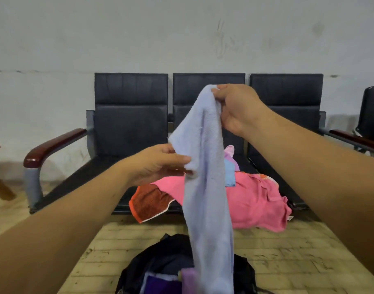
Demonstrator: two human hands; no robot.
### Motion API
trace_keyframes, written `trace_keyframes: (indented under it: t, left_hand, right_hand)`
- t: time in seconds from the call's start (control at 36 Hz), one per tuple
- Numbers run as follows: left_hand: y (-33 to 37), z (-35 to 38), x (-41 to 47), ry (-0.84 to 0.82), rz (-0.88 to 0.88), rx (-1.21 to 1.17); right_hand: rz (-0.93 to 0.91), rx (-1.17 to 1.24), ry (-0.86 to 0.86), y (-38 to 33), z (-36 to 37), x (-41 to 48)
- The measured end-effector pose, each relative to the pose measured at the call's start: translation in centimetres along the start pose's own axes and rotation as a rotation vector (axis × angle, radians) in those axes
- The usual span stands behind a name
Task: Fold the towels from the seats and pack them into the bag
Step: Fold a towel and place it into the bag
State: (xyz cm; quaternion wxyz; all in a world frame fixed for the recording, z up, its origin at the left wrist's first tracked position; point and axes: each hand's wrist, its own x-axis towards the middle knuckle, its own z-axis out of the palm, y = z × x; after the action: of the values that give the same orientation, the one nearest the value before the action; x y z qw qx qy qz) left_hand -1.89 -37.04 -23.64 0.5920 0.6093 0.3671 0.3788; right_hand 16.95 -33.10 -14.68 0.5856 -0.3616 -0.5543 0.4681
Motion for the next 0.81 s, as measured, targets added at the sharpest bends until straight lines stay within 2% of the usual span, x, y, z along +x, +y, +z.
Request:
trace_keyframes:
  t: [0.08,0.14,0.19,0.28,0.47,0.56,0.67,0.75,0.81]
  left_hand:
    - [-1.5,0.6,0.3,-0.07,0.007,-0.309]
    - [-1.9,1.2,0.5,-0.107,0.062,-0.547]
    - [-1.8,1.8,0.6,-0.087,0.11,-0.682]
    - [-1.4,2.4,1.1,0.004,0.136,-0.745]
    - [-2.9,2.2,3.2,0.058,0.188,-0.865]
    - [-3.9,1.3,3.9,0.113,0.201,-0.866]
    - [-5.4,0.4,4.1,0.17,0.076,-0.853]
    - [-6.7,0.7,3.7,0.217,-0.048,-0.859]
    - [-8.1,0.6,3.5,0.12,-0.08,-0.829]
  right_hand:
    - [0.004,-0.111,0.057,0.3,-0.9,0.7]
    - [0.093,-0.177,0.08,1.4,-1.8,1.3]
    - [0.21,-0.199,0.079,3.1,-2.9,1.7]
    - [0.376,-0.082,0.064,6.1,-4.4,1.9]
    - [0.637,0.182,-0.014,12.8,-6.2,-0.3]
    - [0.621,0.173,-0.075,14.7,-6.7,-1.9]
    - [0.613,0.141,-0.364,15.3,-5.9,-5.2]
    - [0.575,0.24,-0.355,15.3,-4.8,-5.5]
    - [0.541,0.312,-0.295,15.3,-4.3,-5.0]
